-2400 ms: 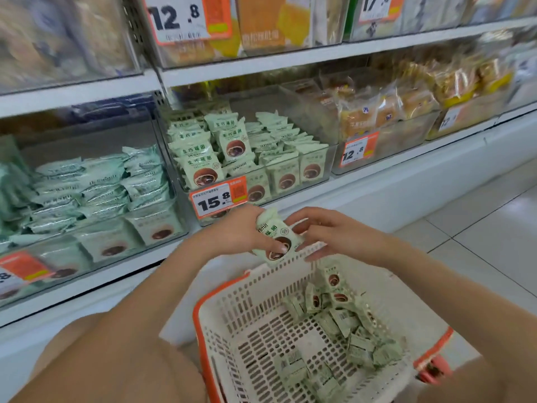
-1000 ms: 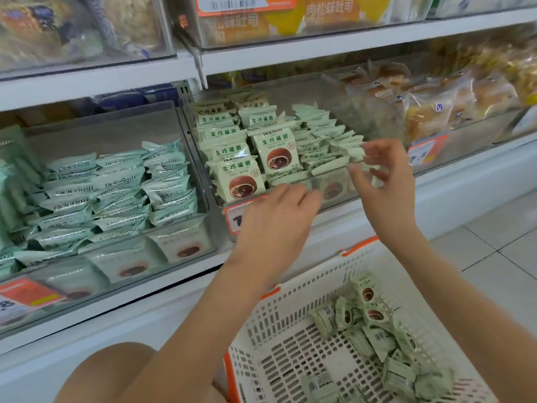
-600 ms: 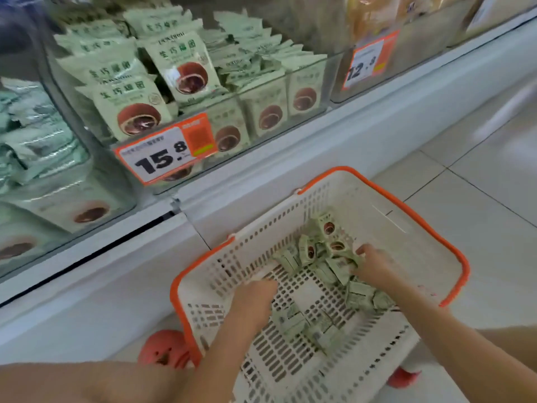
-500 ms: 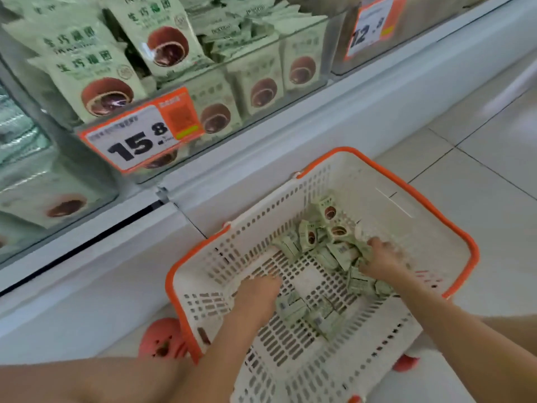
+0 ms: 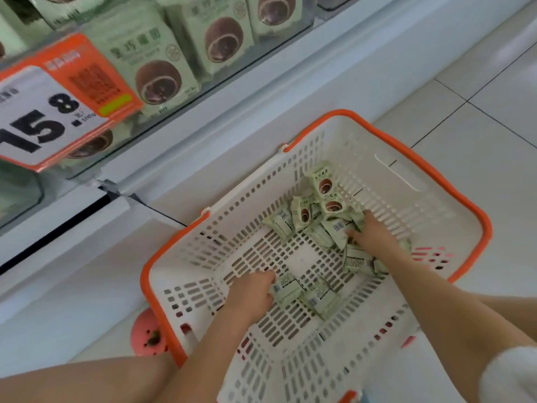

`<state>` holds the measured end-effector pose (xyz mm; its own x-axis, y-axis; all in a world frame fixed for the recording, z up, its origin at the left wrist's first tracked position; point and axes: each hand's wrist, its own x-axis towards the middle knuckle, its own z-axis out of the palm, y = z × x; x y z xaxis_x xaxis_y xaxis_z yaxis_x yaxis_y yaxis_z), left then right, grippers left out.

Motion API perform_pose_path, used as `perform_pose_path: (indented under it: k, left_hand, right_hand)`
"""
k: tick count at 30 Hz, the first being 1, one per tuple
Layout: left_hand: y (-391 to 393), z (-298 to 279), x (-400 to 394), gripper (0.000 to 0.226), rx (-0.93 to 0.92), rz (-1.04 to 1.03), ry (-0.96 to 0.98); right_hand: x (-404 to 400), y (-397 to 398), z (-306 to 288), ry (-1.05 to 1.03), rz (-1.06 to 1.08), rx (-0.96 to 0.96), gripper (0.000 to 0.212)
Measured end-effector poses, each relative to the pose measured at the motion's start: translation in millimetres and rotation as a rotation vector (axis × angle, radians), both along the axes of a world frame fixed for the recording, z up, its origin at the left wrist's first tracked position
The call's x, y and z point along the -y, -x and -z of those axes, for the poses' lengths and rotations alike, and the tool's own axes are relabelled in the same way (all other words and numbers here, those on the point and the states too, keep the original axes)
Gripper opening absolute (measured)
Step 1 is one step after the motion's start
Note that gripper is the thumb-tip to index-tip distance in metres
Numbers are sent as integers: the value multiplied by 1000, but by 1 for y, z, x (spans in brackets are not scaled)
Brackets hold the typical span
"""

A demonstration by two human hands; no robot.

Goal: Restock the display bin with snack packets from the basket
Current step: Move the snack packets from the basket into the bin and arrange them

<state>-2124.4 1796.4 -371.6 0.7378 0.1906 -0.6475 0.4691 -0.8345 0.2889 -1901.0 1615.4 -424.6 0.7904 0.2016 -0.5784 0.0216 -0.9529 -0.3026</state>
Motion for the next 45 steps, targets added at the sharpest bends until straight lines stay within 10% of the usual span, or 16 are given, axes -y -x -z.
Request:
perform_pose_path:
  k: [8,21,37,45]
  left_hand:
    - [-14,-39,-1,22,129,-122,37]
    - [-34,-63,25,23,211,-141,127]
    - [-52,-52,14,22,115,-265,261]
    - [-50,-112,29,117,306,-176,220]
  right_hand:
    - [6,6,-35,-109,35,94,20]
    - [3,-3,-40,20,-231,28,81]
    - [10,-15,-15,-231,-55,-217,66]
    - [-52,53,-130,-567,-204,-124,59]
